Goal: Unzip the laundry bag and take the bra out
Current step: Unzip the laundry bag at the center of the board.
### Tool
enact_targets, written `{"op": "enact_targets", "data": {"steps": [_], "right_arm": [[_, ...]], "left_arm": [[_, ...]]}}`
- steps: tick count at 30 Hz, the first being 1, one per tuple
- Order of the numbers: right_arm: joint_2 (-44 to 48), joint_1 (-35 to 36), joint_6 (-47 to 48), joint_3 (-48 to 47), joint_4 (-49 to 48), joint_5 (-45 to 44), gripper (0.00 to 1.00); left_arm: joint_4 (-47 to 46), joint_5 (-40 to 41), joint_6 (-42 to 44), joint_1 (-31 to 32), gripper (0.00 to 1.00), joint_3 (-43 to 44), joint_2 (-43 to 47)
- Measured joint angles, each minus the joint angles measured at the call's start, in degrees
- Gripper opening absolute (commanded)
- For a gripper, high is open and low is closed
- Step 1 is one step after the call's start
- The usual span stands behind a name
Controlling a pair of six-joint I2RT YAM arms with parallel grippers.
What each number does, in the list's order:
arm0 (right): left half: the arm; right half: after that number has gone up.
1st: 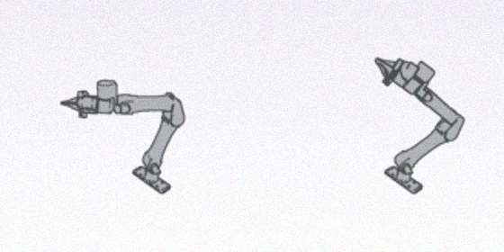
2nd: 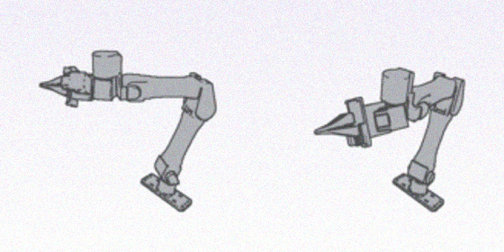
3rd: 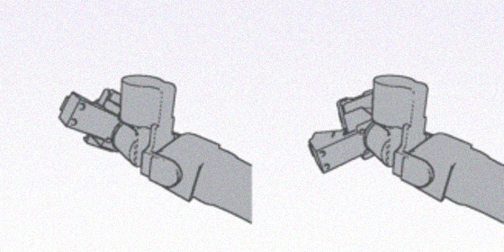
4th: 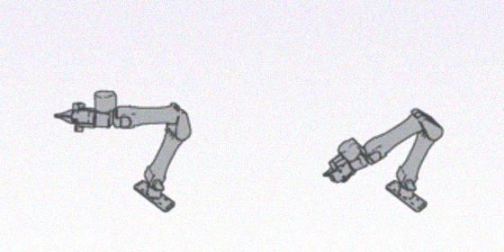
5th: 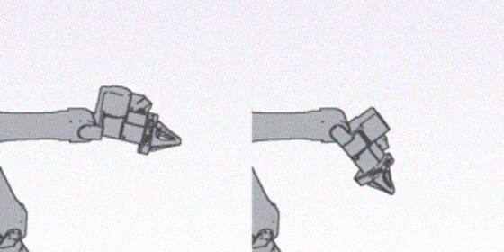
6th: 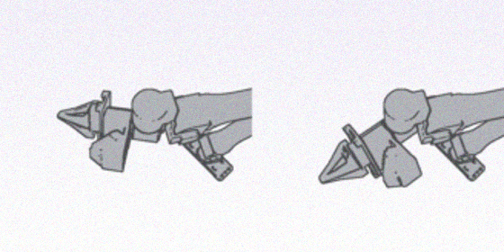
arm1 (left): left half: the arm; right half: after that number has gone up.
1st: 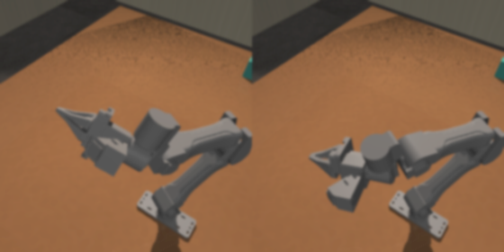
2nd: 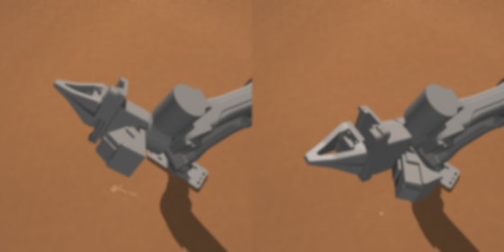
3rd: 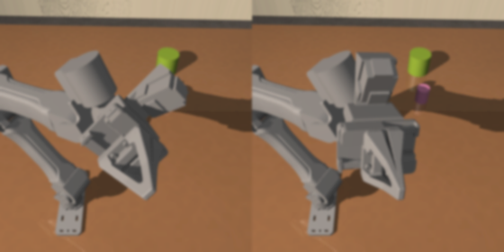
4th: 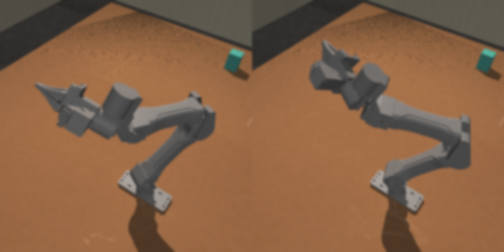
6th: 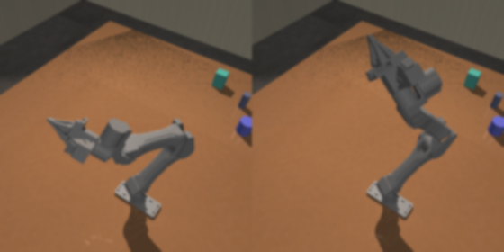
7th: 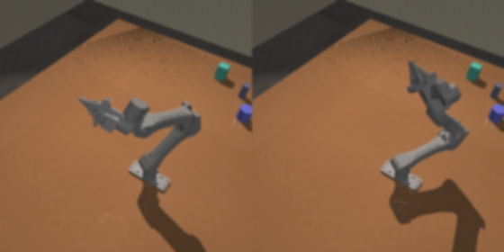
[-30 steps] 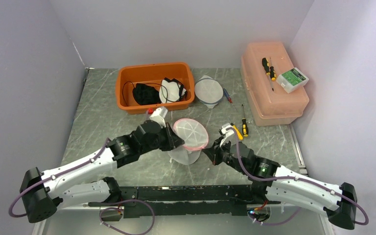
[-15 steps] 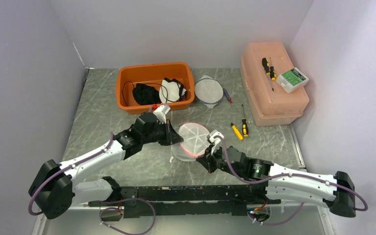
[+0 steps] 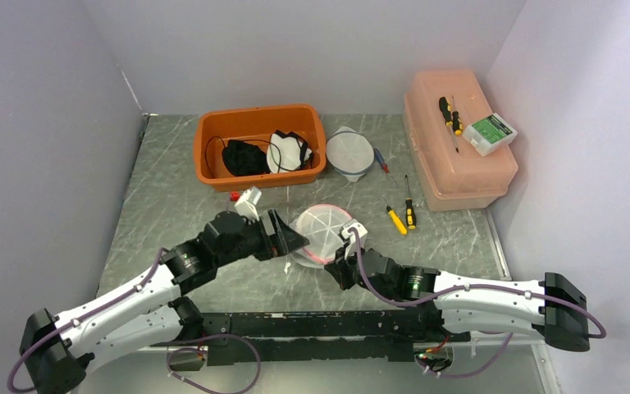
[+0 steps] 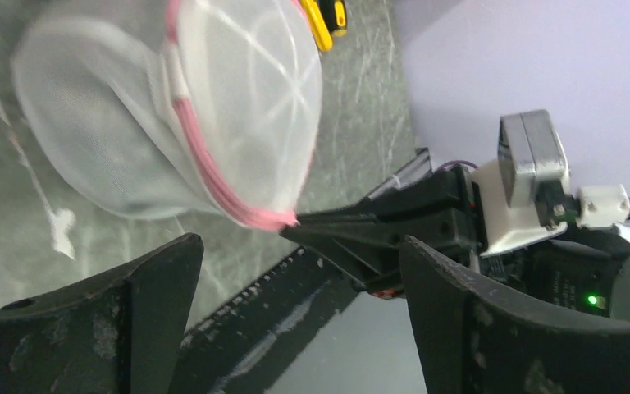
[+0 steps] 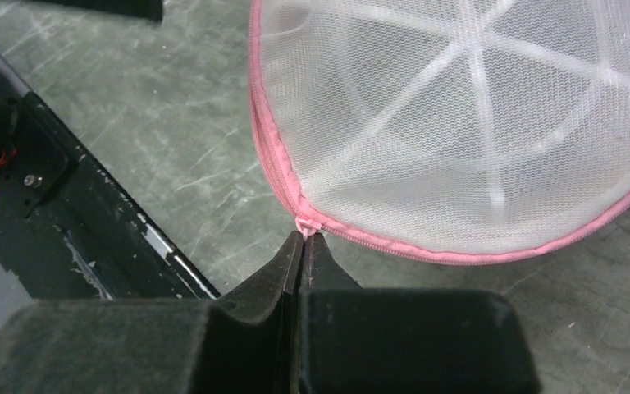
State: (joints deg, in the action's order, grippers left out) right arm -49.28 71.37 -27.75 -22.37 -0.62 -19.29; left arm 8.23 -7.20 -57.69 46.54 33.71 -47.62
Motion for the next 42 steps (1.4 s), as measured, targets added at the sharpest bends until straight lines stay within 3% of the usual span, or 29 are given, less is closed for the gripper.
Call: {"op": "enact_targets", "data": {"steps": [5,12,20,23,28,33,42], "right_arm": [[-2.8,0.0,-0.6,-0.2,0.0,-1.3,0.0],[-3.8,0.0,-0.8,-0.8,0.0,-1.2,0.0],[-1.7,0.0,-0.7,-1.0,-0.4,0.3,0.0],[-1.6,0.0,-0.4,-1.0,-1.5,1.3,0.0],[-2.2,0.4,-0.1,-1.0,-2.6,2.4,0.0],[-2.3,0.6,0.2,-1.0,-2.5,2.4,0.0],[-3.4,0.2,-1.9,-1.0,-0.4,-1.8,0.0]], "left_arm": [[-0.4,7.1,-9.6,11.3,0.82,-1.8,-3.7],[-3.2,12.3,-17.2,14.4,0.58,-1.6,-14.6],[-3.1,17.6,-21.1,14.5,0.6,0.1,-15.8],[-3.2,19.1,-21.6,14.5,0.57,0.7,-16.4],[-3.2,20.6,-22.1,14.5,0.34,0.8,-18.1],[-3.0,21.3,-22.5,14.5,0.04,0.8,-18.3],[-0.7,23.1,-22.8,14.7,0.03,0.8,-14.3]]}}
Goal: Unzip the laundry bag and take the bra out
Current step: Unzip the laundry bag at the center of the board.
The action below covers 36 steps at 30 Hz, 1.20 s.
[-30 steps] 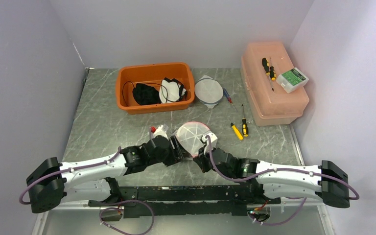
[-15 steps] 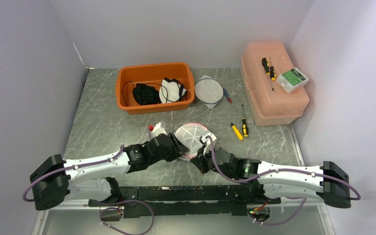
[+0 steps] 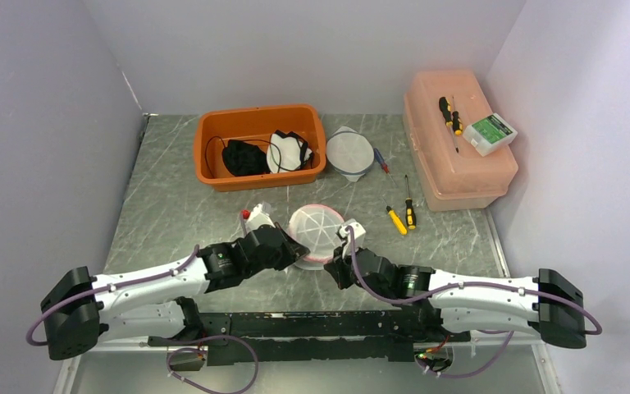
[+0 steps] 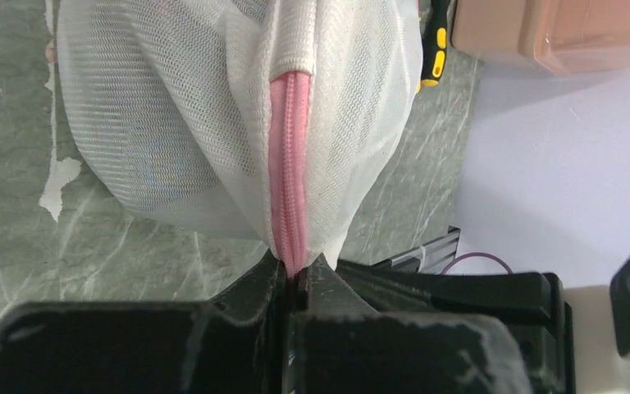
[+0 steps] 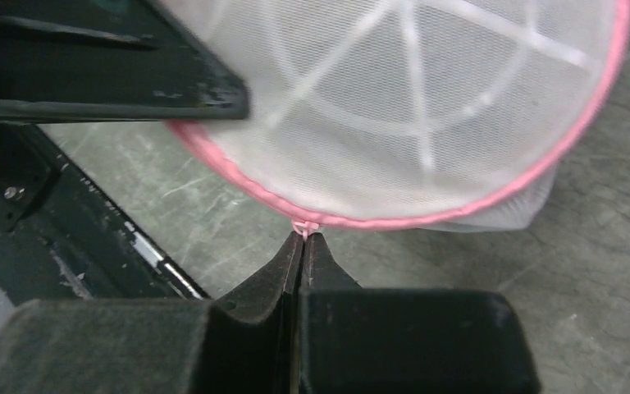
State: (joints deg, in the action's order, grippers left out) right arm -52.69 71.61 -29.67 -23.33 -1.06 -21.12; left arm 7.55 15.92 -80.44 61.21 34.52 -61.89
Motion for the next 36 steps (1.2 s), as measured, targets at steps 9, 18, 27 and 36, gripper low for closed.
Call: {"op": "enact_targets", "data": {"steps": [9,18,27,36], "right_arm": [[4.7,-3.7,-4.1,0.7,5.0,-4.4,0.0],[19.7,-3.3,4.3,2.0,4.9,-1.1,0.0],[15.7,-2.3,7.3,0.1,4.9,1.0,0.0],[5.1,1.5,4.7,1.7,1.0,2.2,0.0]], "left_arm": [[1.0,-0.4,4.2,-0.5,0.03,0.0,1.9],[-2.8,-23.9,20.0,-16.6,0.03,4.2,1.2],[-5.7,-39.7,34.7,-22.4,0.07,10.2,-7.6],[-11.4,-40.3,33.8,-22.9,0.67,0.5,-10.7]]}}
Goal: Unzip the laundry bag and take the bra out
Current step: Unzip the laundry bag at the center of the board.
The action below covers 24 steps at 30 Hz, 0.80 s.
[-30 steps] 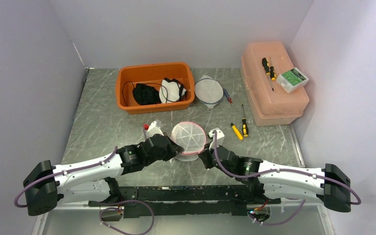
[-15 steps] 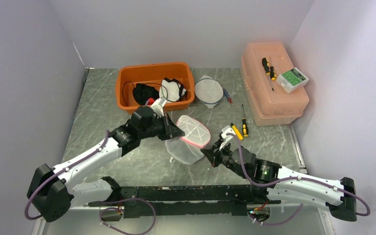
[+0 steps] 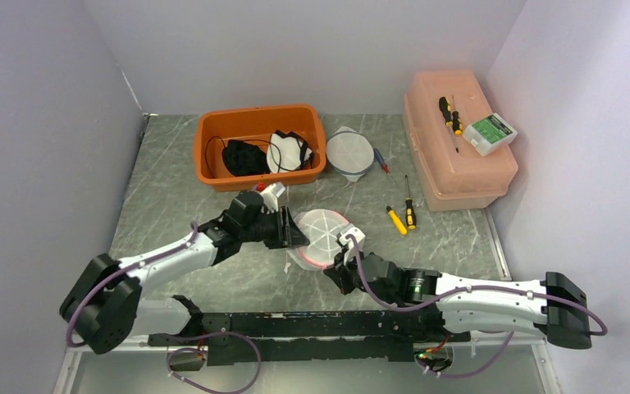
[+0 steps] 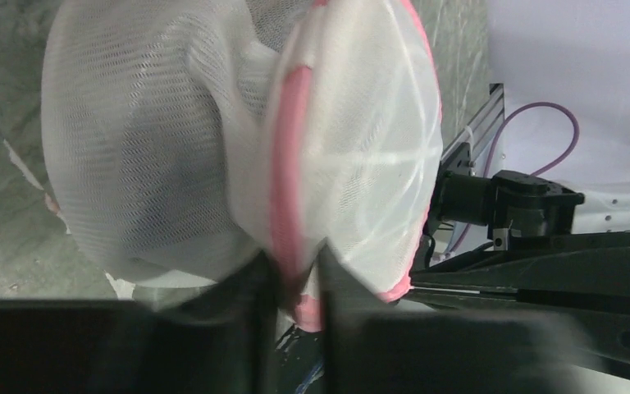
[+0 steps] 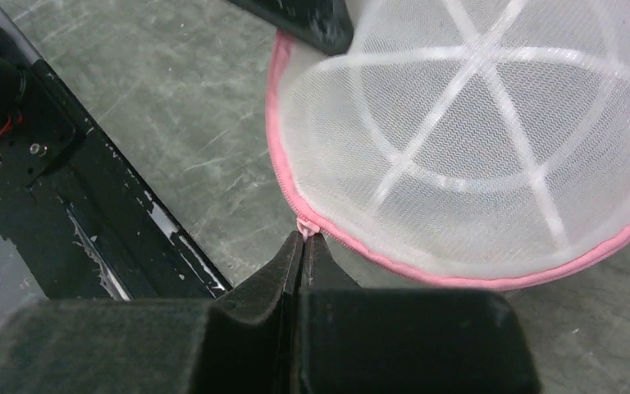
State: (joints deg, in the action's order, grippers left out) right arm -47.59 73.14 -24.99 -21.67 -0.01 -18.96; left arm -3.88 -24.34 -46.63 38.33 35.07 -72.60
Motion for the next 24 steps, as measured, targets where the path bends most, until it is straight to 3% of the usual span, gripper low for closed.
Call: {"op": "enact_targets", "data": {"steps": [1,3,7,11,19,24], "right_arm": [[-0.8,0.1,-0.2,0.0,-0.5,0.0,0.0],[-2.4,0.3,-0.8,0.0,-1.4,-0.2,0.0],[-5.3,0.4,-1.9,-0.2,-1.8,-1.4,0.0],[-7.8,0.4,-3.0,-1.1,-2.0,-2.3,0.0],[-9.7,0.3,-3.7,-4.0,-2.0,-4.5,0.0],[-9.5,0.0,-3.7,-4.4,-0.5,-6.0,0.0]], "left_arm": [[0.5,0.5,0.1,0.0,0.86,-0.2,1.1],[2.2,2.3,-1.5,0.0,0.94,-0.7,5.6],[4.7,7.8,-7.4,1.2,0.94,-2.9,18.7],[6.9,16.8,-16.1,9.3,0.94,-5.1,26.4],[7.2,31.4,-31.0,26.1,0.9,-5.5,14.3],[5.3,36.0,-36.1,28.5,0.83,-5.2,10.0]]}}
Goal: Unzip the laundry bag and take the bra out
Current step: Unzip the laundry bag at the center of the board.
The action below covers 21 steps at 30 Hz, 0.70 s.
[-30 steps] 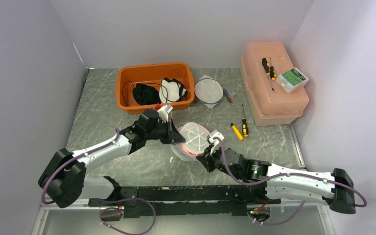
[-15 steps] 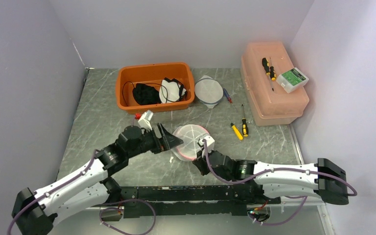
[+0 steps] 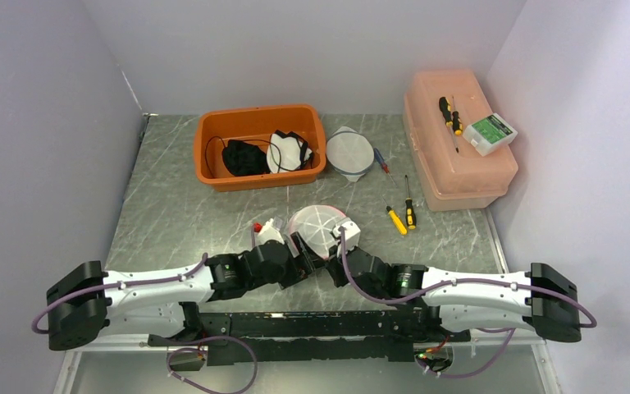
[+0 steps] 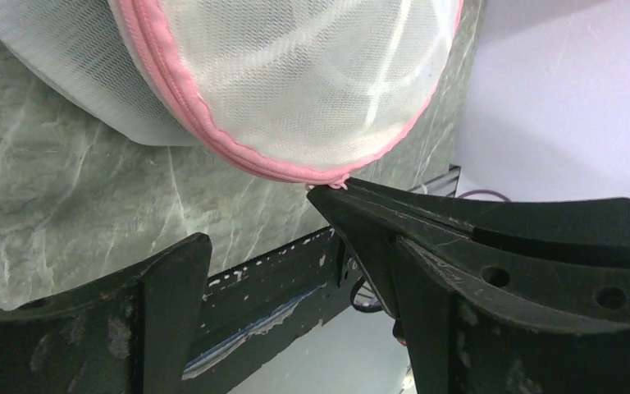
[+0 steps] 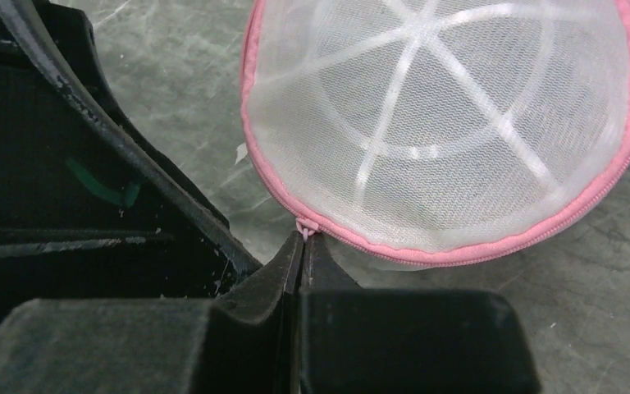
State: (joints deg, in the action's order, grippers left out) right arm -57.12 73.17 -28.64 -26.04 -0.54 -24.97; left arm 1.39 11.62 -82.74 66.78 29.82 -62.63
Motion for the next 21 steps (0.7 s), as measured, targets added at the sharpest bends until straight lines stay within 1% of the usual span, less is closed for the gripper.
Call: {"op": "enact_targets", "data": {"steps": [2,5,10,13,17,21], "right_arm": [[0.5,-0.1,0.0,0.0,0.3,-0.5,0.0],[1.7,-0.2,0.0,0.1,0.0,-0.8,0.0],[3.3,-0.3,0.1,0.8,-0.5,-1.1,0.0],[3.5,0.2,-0.1,0.9,-1.4,0.0,0.0],[4.0,0.4,-0.1,1.1,-2.5,1.0,0.0],[4.0,0.4,-0.1,1.4,-3.6,1.7,0.0]], "left_arm": [[0.0,1.5,-1.2,0.2,0.81,0.3,-0.6],[0.4,3.3,-2.3,0.3,0.81,0.4,-0.7],[1.0,6.8,-3.8,0.3,0.87,0.4,-0.4],[0.0,8.8,-4.6,0.2,0.88,0.1,1.5],[-1.6,11.0,-5.7,0.2,0.83,-1.6,4.9],[-2.6,12.2,-6.1,0.1,0.75,-2.0,3.9]]}}
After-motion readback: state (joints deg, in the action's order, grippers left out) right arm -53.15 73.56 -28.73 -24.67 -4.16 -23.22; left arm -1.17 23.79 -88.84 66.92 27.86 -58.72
